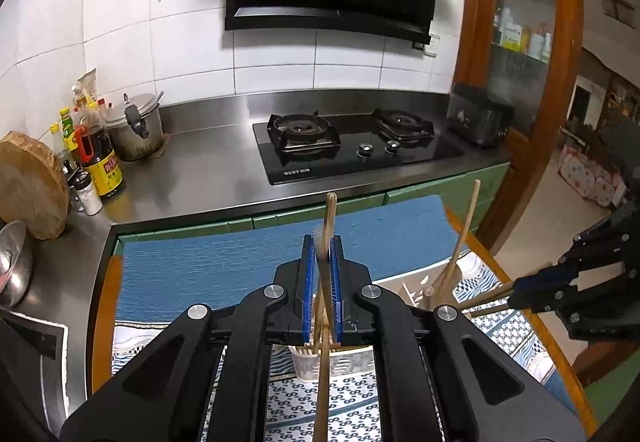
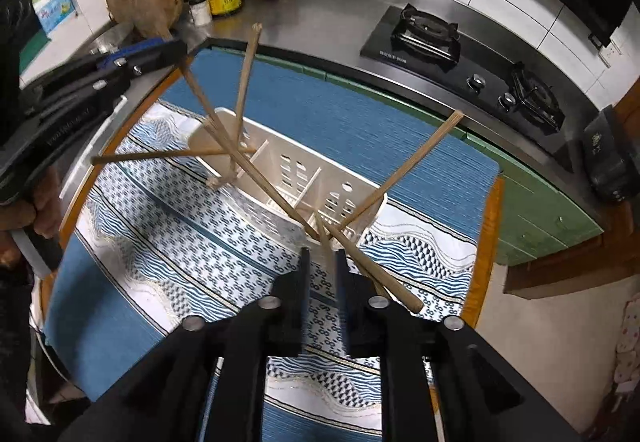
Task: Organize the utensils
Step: 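Lower the chopsticks into the holder and open both grippers, then move the right gripper to the last chopstick on the cloth and close on it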
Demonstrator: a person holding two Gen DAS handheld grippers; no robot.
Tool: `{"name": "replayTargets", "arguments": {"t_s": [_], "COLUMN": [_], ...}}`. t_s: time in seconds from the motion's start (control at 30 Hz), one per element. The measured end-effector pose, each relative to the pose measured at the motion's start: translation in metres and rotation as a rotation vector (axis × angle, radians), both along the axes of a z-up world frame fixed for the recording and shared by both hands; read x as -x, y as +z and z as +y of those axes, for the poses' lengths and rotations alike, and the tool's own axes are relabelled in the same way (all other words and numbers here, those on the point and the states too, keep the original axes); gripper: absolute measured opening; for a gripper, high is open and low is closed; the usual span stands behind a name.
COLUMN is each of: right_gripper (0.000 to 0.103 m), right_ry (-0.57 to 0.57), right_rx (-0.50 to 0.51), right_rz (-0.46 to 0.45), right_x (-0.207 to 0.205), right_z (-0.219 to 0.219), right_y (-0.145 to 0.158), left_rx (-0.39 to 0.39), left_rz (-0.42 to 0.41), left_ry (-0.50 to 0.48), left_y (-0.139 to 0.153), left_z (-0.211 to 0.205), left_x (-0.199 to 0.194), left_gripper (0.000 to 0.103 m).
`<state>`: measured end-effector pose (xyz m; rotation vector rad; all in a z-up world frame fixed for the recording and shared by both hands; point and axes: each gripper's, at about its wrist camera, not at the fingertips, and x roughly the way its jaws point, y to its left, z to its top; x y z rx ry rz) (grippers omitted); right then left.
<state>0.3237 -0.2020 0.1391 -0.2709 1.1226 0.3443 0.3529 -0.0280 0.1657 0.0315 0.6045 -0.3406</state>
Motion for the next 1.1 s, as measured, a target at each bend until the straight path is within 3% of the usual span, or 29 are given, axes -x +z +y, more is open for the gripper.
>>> {"name": "replayTargets", "arguments": {"t_s": [0.13,0.27,0.4,0.5,0.57,0.7,0.83,1.1], "right_gripper": [0.018,0.02,0.022,0.023,0.023,0.023,0.023,0.023], "right_ry": [-0.005,-0.002,0.015,0.025,0.027,0.015,0.008,-0.006], "right_rx": [-0.026,-0.068,-0.112,-0.17,-0.195,-0.236,-0.273,-0.354], "right_rz": [-0.042,-0.109,-0.165,-0.158,-0.144,-0.053,0.013,0.103], "right_x": [0.01,0.036,0.079,0.111,0.131,0.161,0.192,0.221], "right_z": [-0.005,-0.008,-0.007,-0.006,-0.005,0.005,0.018,0.036], "right_y": [0.013,0.026,0.022,0.001,-0.021,-0.078,-0.121,-0.162], "left_rx": [0.004,0.005,0.025,0.023,0.031,0.043,0.054,0.103], "left_rz": [-0.008,-0.026,-0.045,-0.07,-0.079,-0.076,-0.062,0.009], "left_ry": [-0.007,0.001,0.01,0.016,0.025,0.017,0.023,0.063], "left_y": [0.004,0.009,0.018,0.023,0.023,0.013,-0.007,-0.053], "left_z": [0.0,0.003,0.011,0.017,0.023,0.034,0.046,0.072], "left_x": [0.003,0.014,0.032,0.054,0.071,0.105,0.134,0.167], "left_gripper": [0.011,0.027,0.031,0.036,0.052,0.053,0.061,0.064]}}
